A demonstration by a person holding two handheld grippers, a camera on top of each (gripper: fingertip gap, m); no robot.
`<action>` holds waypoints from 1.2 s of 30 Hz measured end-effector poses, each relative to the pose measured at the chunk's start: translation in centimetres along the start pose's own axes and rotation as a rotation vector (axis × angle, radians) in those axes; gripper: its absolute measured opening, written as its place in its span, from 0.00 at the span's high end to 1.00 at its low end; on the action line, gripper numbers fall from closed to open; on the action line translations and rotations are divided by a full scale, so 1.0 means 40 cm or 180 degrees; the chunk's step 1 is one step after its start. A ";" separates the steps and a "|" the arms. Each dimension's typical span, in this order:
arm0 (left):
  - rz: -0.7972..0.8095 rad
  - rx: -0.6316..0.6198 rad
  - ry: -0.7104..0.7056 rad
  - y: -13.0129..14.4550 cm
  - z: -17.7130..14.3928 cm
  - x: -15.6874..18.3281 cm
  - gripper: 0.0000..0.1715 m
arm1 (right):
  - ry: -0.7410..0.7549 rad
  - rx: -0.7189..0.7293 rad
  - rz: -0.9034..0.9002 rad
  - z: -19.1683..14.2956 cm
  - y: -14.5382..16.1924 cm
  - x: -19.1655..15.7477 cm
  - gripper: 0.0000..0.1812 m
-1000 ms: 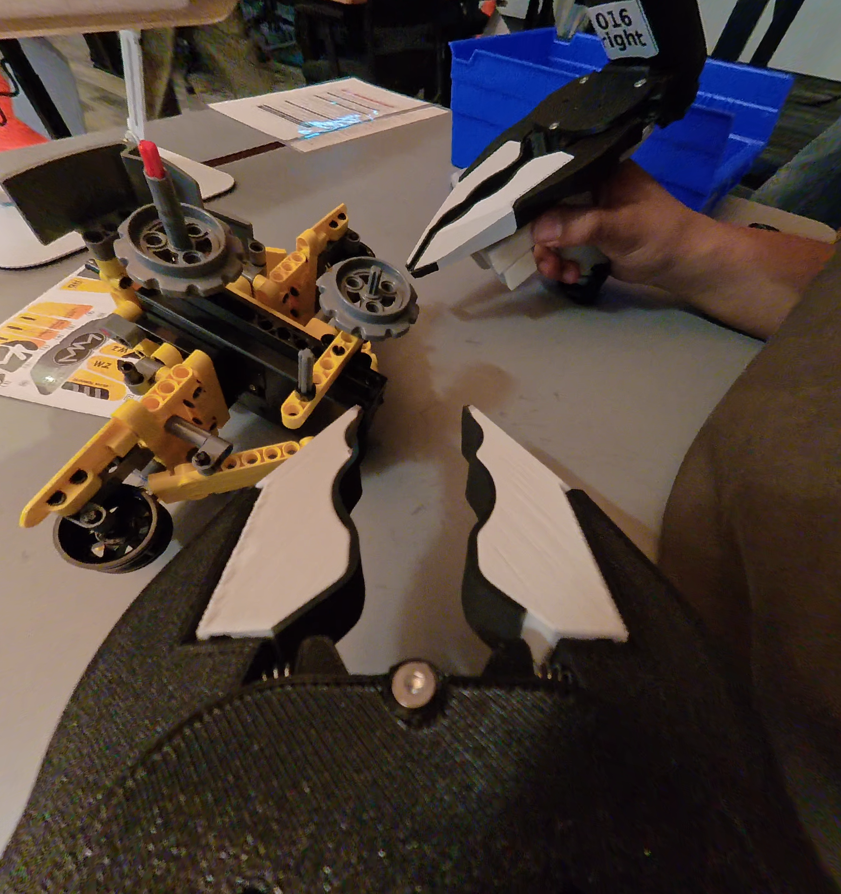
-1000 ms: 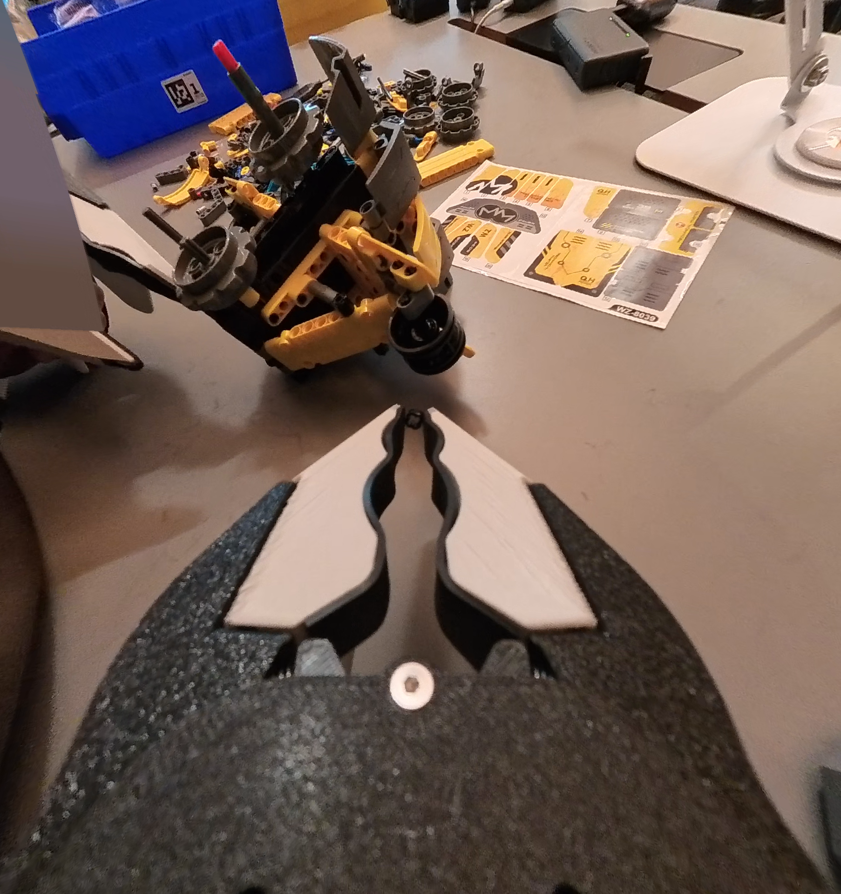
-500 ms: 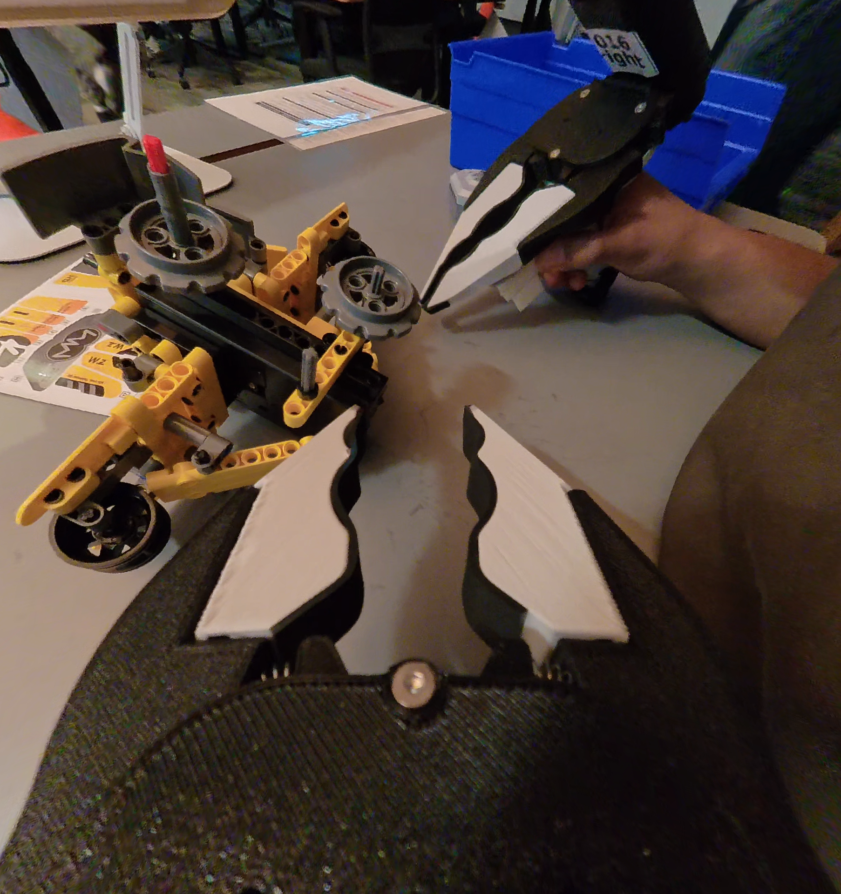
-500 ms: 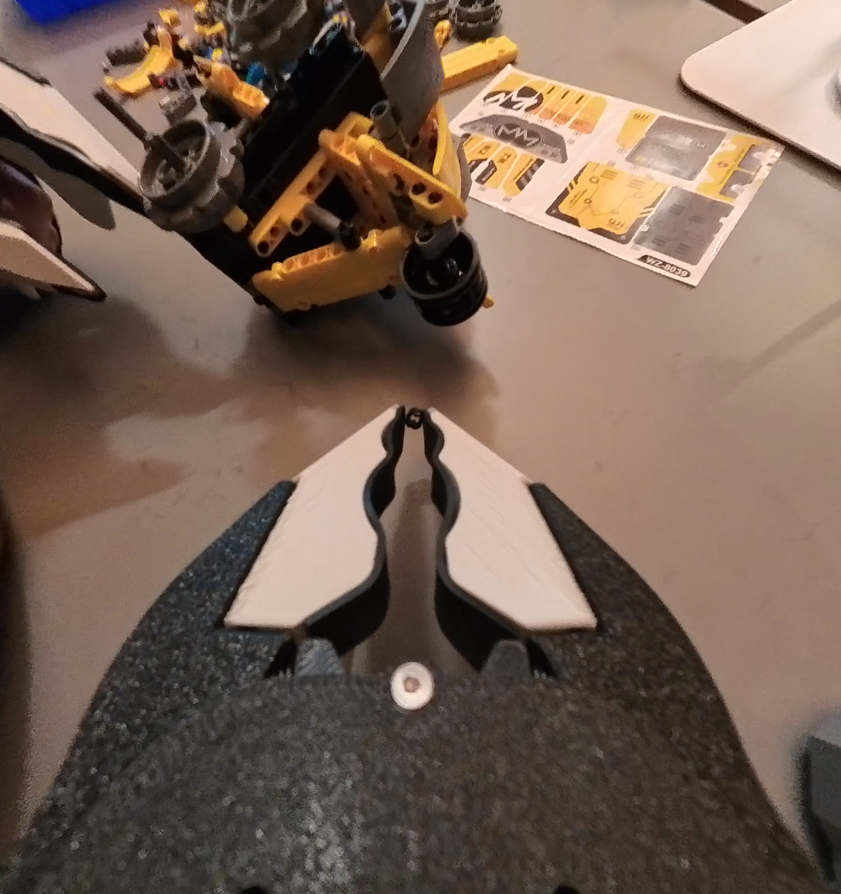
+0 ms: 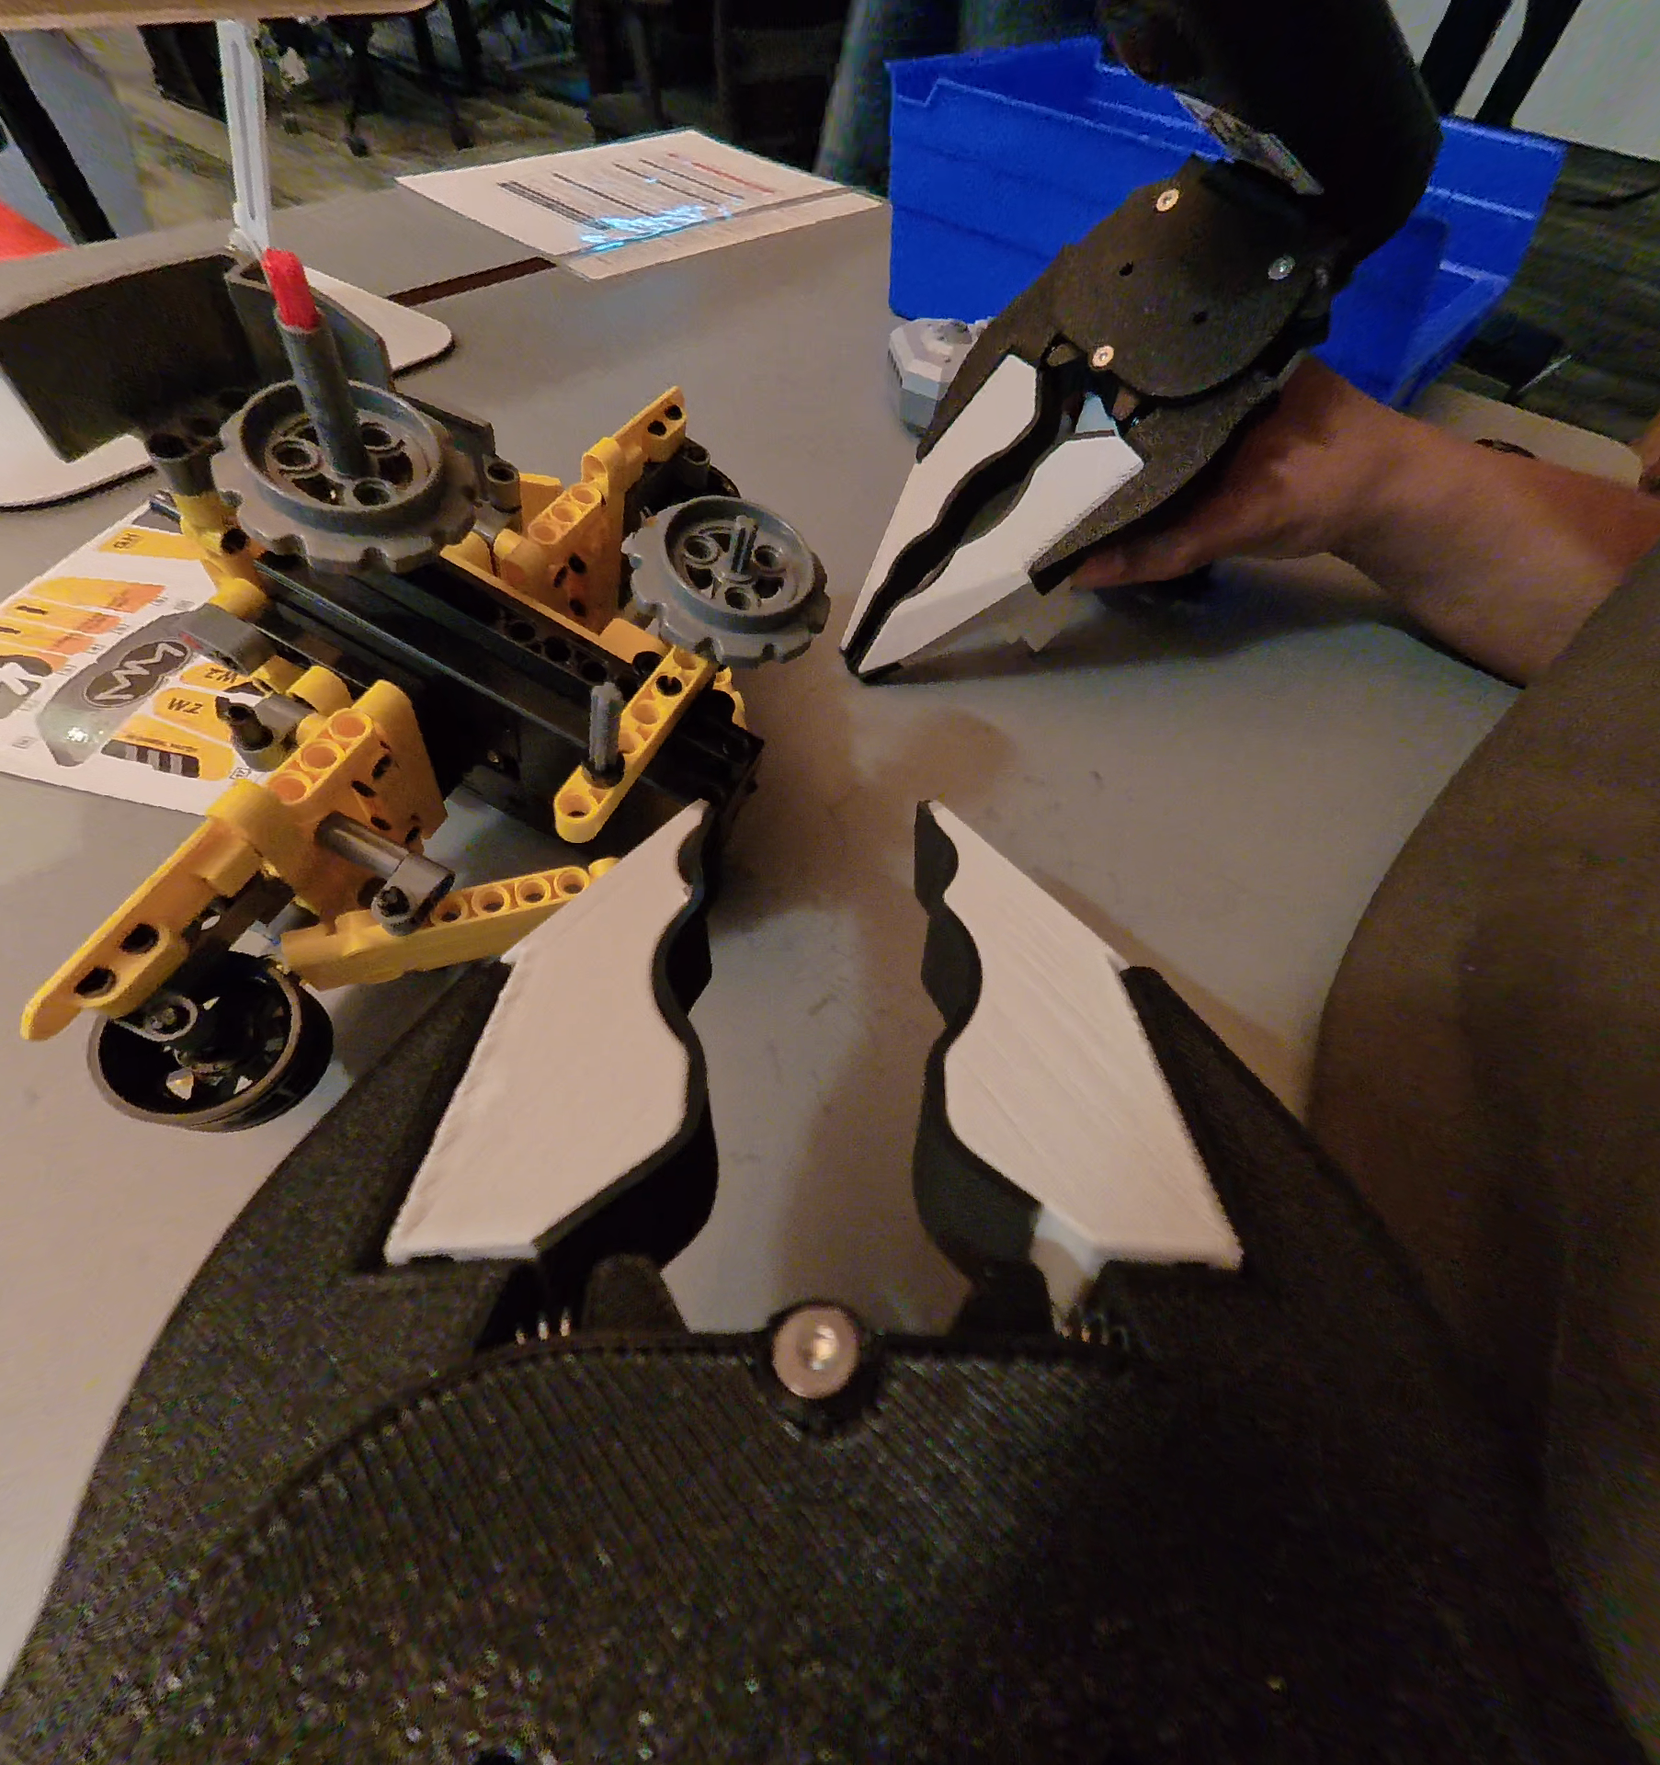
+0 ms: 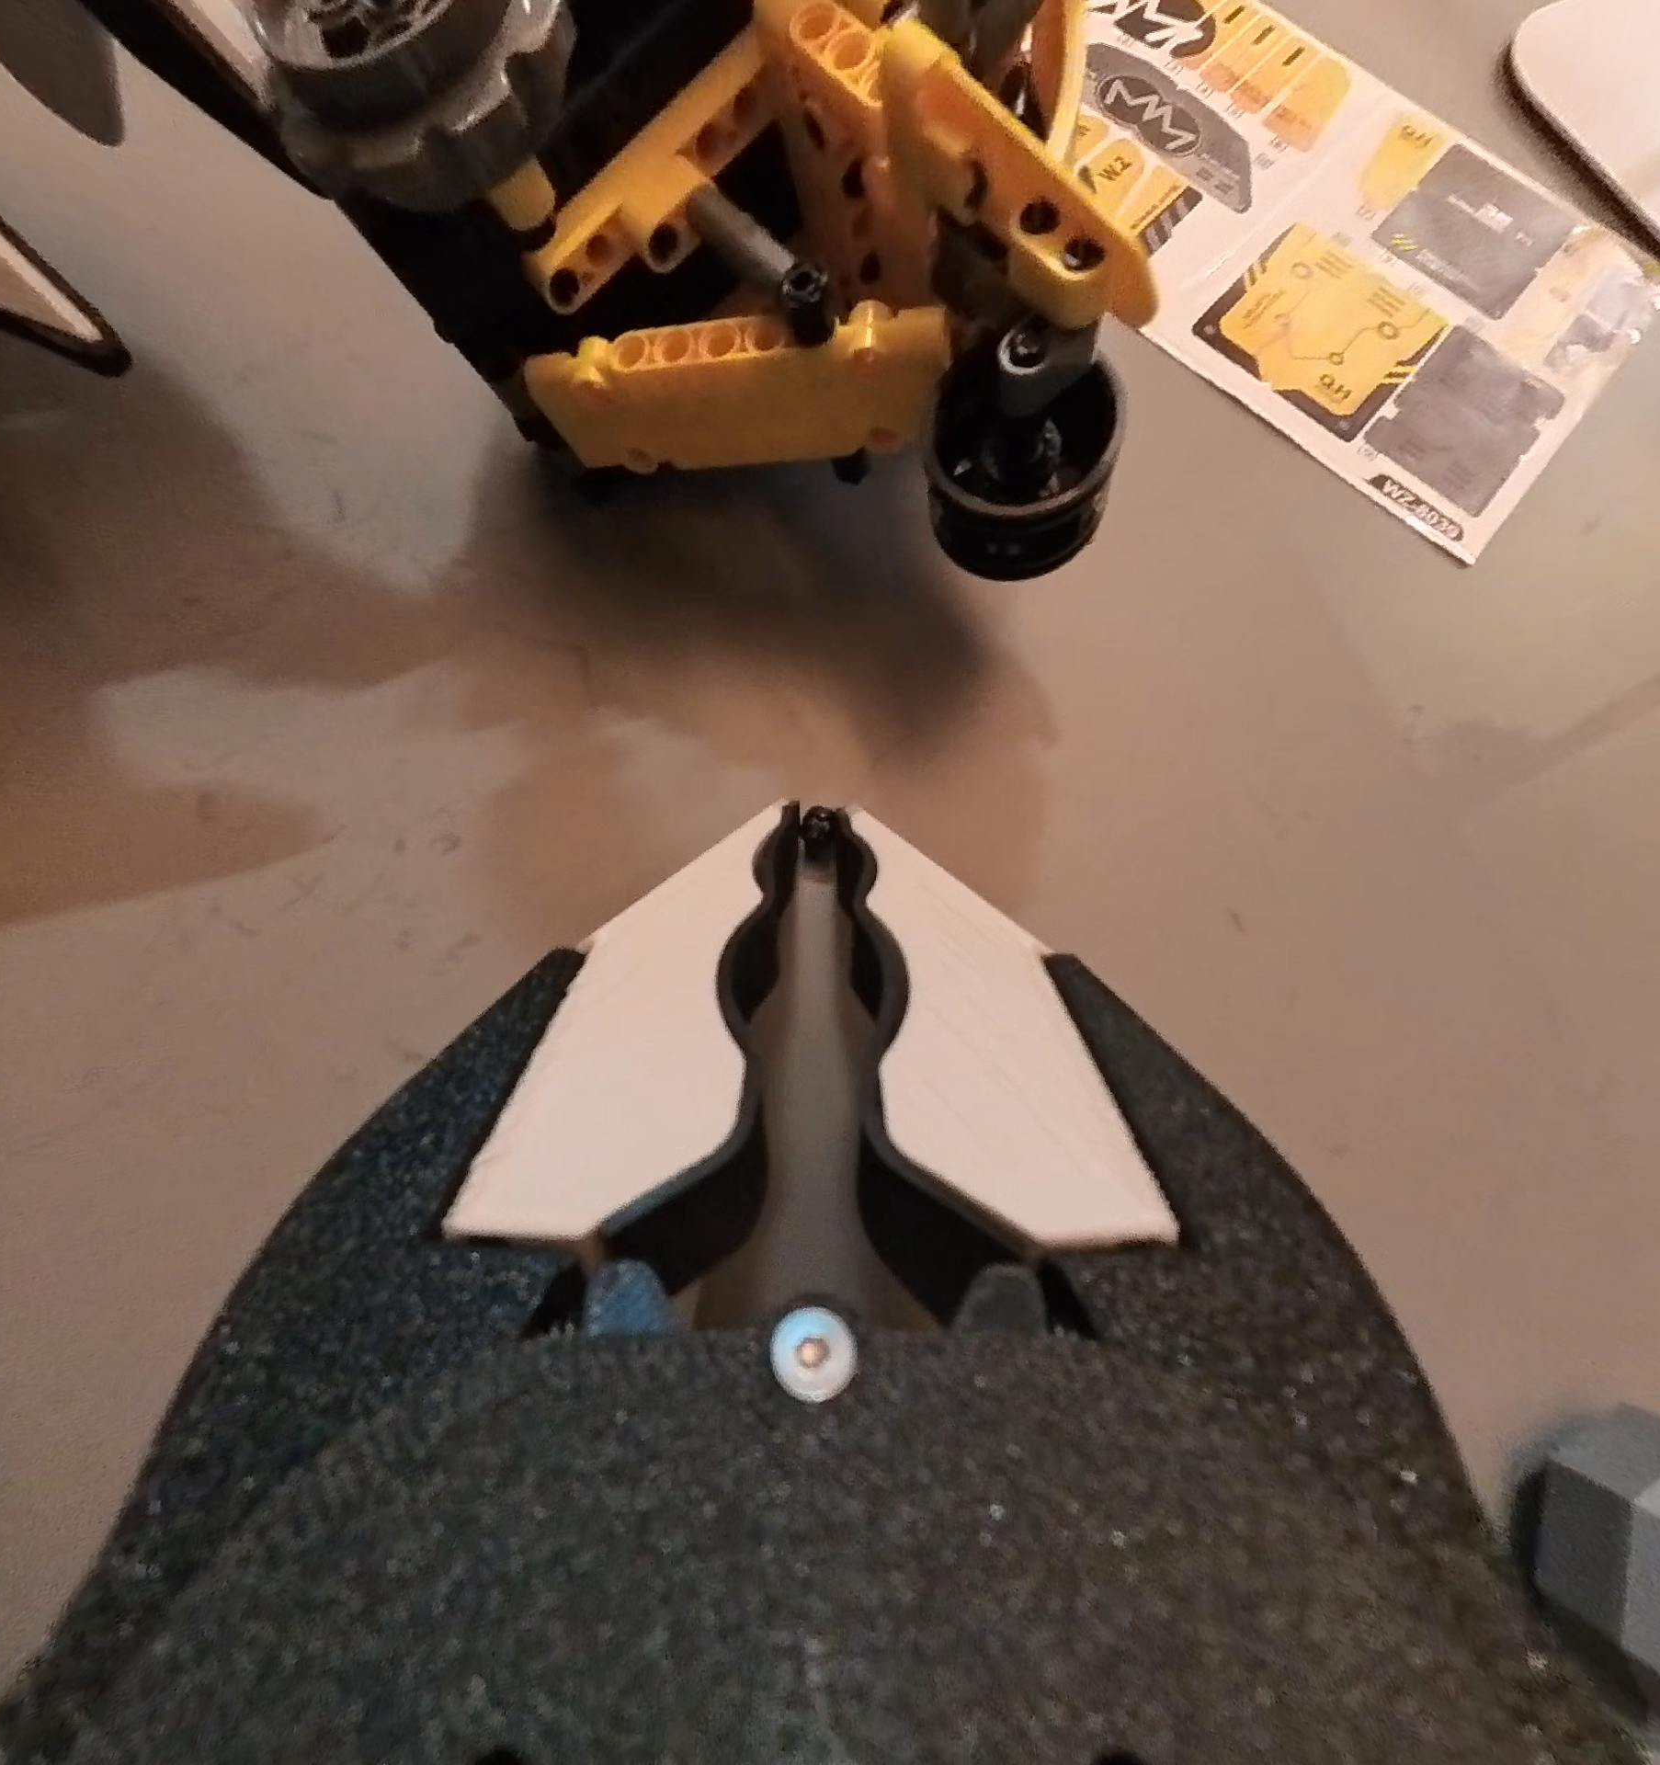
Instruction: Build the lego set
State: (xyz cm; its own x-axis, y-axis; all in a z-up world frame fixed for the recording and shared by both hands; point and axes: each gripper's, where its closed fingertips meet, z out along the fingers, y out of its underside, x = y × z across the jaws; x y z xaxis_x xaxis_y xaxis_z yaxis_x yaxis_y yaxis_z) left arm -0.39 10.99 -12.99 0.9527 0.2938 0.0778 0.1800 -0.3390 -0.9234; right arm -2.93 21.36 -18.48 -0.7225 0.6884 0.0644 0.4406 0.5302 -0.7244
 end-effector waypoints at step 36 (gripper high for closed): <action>0.0138 0.0006 -0.0017 0.000 0.000 0.010 0.77 | -0.0074 0.0013 0.0187 0.003 -0.003 0.007 0.95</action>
State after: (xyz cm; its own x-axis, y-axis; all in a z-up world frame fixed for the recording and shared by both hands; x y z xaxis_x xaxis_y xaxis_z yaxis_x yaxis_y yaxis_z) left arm -0.01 11.12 -12.97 0.9583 0.2837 0.0356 0.1380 -0.3498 -0.9266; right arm -3.24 21.43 -18.48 -0.7077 0.7065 0.0058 0.4804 0.4872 -0.7292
